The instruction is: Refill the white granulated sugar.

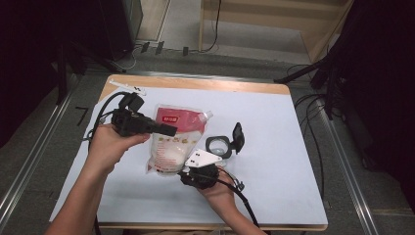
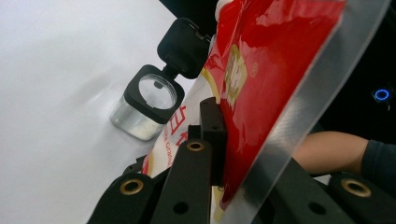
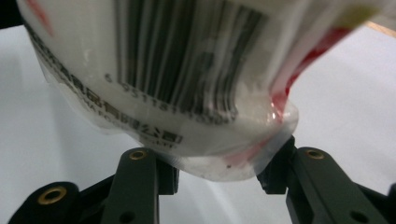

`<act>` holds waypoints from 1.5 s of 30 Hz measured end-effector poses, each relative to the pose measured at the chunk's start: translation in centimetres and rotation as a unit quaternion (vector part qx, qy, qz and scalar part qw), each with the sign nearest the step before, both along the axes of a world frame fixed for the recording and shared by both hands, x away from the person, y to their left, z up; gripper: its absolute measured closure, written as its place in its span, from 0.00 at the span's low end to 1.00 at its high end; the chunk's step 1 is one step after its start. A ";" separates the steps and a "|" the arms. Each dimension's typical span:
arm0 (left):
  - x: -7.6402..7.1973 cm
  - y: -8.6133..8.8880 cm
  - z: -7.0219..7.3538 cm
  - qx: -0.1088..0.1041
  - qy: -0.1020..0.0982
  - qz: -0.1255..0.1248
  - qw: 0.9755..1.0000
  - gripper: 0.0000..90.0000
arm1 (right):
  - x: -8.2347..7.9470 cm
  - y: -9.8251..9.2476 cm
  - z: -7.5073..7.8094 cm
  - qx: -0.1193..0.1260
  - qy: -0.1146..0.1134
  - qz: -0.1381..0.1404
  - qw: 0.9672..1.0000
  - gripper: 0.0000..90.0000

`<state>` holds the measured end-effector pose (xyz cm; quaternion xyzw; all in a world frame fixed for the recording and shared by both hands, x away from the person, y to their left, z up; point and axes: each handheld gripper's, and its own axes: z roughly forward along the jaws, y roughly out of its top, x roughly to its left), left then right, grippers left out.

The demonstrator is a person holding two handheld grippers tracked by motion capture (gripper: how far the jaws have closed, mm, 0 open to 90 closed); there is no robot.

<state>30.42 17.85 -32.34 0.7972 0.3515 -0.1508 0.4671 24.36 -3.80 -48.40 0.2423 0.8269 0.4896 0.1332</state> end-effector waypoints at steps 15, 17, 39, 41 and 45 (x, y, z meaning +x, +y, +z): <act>0.2 -1.8 -1.2 0.023 -0.035 0.013 0.999 0.98 | -1.4 0.9 0.5 0.016 0.031 0.051 0.998 0.64; 0.2 -2.1 -1.4 0.020 -0.046 0.012 0.999 0.97 | -1.4 0.9 0.6 0.025 0.052 0.054 0.997 0.64; 0.6 -4.4 -3.6 -0.002 0.010 0.020 1.000 0.93 | -2.9 1.8 1.2 0.025 0.062 0.045 0.997 0.60; 0.5 -4.6 -3.6 0.000 0.013 0.020 1.000 0.91 | -3.0 1.9 1.2 0.023 0.062 0.042 0.997 0.60; 0.5 -5.2 -3.8 0.018 0.006 0.011 1.000 0.89 | -2.8 1.8 1.1 0.028 0.088 0.047 0.995 0.67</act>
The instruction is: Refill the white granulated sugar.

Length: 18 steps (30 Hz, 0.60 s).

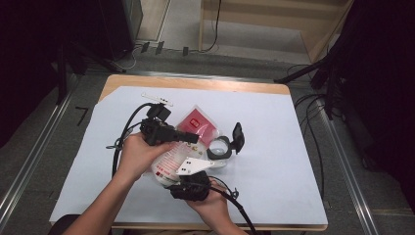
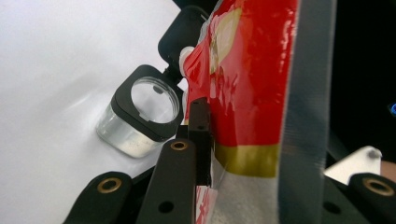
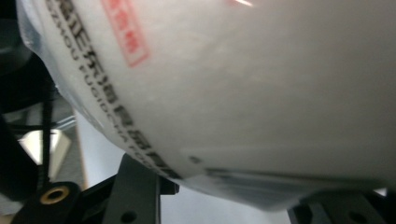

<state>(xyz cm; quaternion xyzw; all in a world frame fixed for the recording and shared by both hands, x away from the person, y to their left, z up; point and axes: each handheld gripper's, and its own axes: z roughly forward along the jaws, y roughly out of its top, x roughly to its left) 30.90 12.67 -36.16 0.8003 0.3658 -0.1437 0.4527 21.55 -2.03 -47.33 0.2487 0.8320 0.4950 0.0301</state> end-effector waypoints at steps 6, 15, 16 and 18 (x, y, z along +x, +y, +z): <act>0.0 -0.1 0.0 0.038 -0.024 -0.026 0.999 0.90 | -0.3 0.2 -0.1 0.005 0.024 0.017 1.000 0.68; 0.3 -0.2 -0.2 0.014 0.009 -0.034 0.999 0.80 | 0.1 -0.2 0.6 0.048 0.054 0.044 0.996 0.69; 0.3 -0.3 -0.3 0.012 0.013 -0.035 0.999 0.80 | 0.1 -0.2 0.7 0.047 0.051 0.043 0.997 0.68; 0.5 -0.6 -0.5 0.009 0.047 -0.026 0.999 0.80 | 0.0 -0.1 0.8 0.023 0.029 0.036 0.999 0.67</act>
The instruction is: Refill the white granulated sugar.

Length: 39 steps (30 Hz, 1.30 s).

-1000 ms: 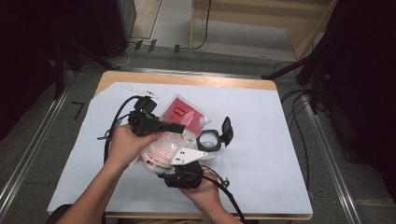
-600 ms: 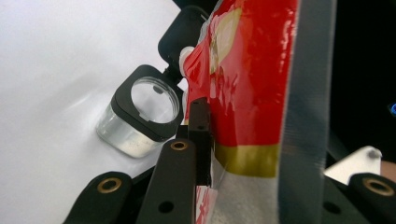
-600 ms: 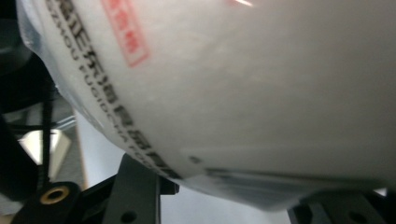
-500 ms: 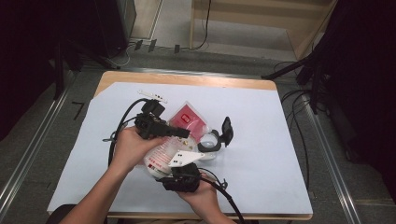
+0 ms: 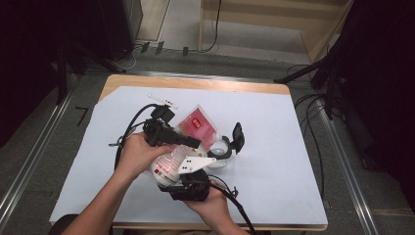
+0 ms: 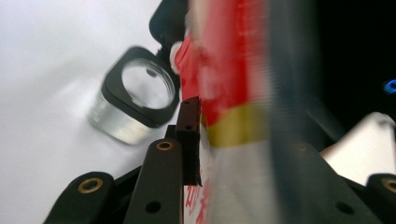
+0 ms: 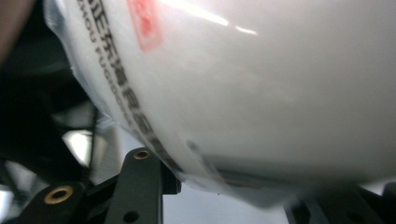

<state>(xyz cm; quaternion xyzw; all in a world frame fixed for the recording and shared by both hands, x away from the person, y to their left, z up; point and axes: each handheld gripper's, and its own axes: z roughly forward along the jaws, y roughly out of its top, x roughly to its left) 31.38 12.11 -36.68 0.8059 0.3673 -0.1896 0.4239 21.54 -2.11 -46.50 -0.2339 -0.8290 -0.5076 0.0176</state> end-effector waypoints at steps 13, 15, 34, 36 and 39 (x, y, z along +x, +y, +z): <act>-0.2 -0.9 0.0 0.005 0.005 0.013 1.000 0.75 | -0.2 0.3 -0.8 -0.017 0.000 -0.015 1.000 0.68; -0.2 -0.5 0.3 -0.005 0.007 0.022 1.000 0.75 | 0.0 0.1 -0.8 -0.008 0.006 -0.011 1.000 0.69; -0.3 -0.9 0.2 0.015 -0.008 0.069 0.997 0.92 | 0.0 0.3 -0.3 -0.034 -0.012 -0.032 0.999 0.67; -0.3 -0.9 0.2 0.012 -0.008 0.066 0.998 0.90 | 0.2 0.1 -0.3 -0.031 -0.005 -0.029 0.999 0.68; -0.2 -1.0 0.4 0.035 -0.016 0.046 0.998 0.81 | 0.5 -0.1 -0.2 -0.012 0.013 -0.022 1.000 0.68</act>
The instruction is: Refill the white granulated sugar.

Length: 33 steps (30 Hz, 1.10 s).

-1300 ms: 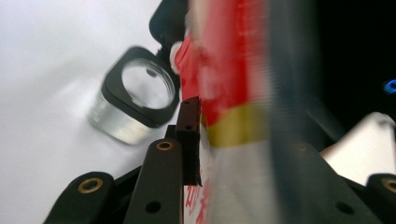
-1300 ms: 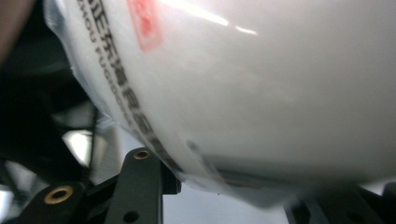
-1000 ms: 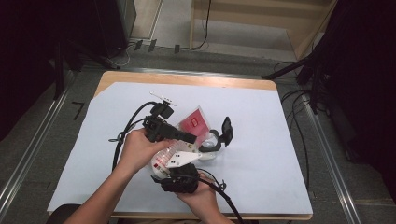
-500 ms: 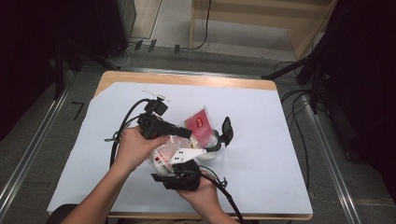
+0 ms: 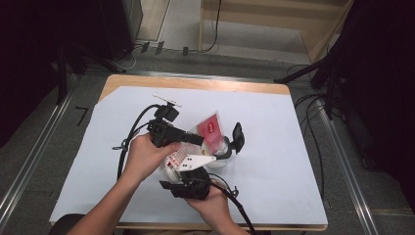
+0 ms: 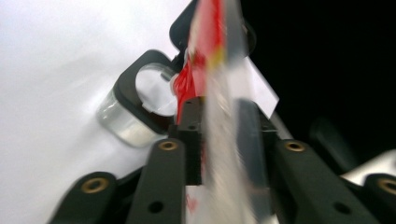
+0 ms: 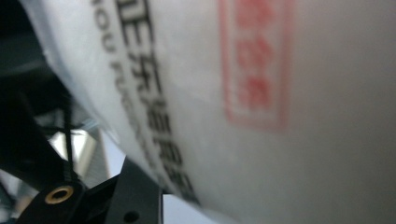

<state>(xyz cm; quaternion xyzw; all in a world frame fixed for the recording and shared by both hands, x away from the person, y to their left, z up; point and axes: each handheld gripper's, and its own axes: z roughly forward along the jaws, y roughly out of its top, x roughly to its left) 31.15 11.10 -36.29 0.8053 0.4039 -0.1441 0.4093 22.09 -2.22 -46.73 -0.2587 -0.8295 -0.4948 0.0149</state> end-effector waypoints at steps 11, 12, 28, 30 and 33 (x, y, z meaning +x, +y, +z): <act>-0.3 0.8 1.5 0.005 -0.007 -0.003 1.000 0.80 | 0.6 -0.7 0.5 0.049 0.024 0.030 0.998 0.69; -0.5 0.6 1.6 0.008 -0.012 -0.002 1.000 0.81 | 0.6 -0.7 0.5 0.052 0.024 0.033 0.998 0.69; -0.8 -0.1 1.9 0.002 -0.024 0.016 1.000 0.85 | 0.2 -0.2 1.1 0.036 0.005 0.010 0.999 0.69; -0.8 0.0 2.1 0.001 -0.027 0.012 1.000 0.83 | 0.2 -0.3 1.2 0.043 0.006 0.015 0.999 0.69; -1.0 -0.1 2.2 0.004 -0.031 0.006 0.999 0.75 | 0.4 -0.4 1.3 0.055 0.012 0.022 0.998 0.69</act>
